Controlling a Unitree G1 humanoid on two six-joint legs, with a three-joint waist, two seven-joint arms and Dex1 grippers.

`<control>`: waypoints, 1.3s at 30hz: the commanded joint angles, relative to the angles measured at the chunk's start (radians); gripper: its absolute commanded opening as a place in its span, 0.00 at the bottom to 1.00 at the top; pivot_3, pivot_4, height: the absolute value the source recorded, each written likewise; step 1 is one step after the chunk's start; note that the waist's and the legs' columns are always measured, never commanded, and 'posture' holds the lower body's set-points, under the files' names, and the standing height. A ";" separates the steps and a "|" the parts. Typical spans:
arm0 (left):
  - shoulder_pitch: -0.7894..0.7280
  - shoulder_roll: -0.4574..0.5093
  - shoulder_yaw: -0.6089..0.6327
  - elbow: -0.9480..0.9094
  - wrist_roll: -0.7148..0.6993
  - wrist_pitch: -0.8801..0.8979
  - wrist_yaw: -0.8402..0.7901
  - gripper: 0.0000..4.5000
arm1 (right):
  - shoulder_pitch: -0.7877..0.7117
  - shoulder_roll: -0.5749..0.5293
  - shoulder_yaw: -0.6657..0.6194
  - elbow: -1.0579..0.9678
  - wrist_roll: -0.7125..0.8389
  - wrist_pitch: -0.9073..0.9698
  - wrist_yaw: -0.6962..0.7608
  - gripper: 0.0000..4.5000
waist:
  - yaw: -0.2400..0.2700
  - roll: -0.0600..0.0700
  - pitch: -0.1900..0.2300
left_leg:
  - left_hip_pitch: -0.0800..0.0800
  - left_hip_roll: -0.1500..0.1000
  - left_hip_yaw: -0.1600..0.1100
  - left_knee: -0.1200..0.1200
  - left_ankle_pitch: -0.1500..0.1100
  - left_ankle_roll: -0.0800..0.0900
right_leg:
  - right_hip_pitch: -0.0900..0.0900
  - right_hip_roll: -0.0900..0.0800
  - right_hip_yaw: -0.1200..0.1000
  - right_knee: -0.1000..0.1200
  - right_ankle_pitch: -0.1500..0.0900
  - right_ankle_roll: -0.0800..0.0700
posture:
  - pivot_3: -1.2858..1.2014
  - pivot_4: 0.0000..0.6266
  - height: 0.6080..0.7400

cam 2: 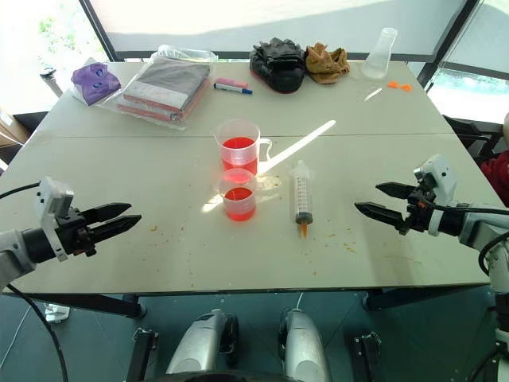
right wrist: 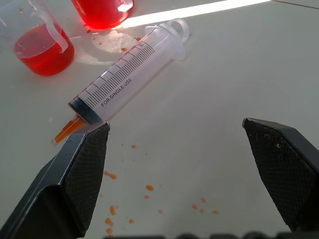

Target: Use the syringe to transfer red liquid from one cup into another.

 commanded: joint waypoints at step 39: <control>-0.459 0.165 -0.216 0.128 0.042 0.010 -0.249 0.53 | -0.698 0.022 0.286 0.097 0.130 0.888 -0.218 0.99 | -0.004 0.000 0.000 | -0.003 0.001 0.003 -0.001 0.000 0.001 | -0.004 0.000 0.000 -0.001 0.004 -0.006 | 0.52 0.24 1.00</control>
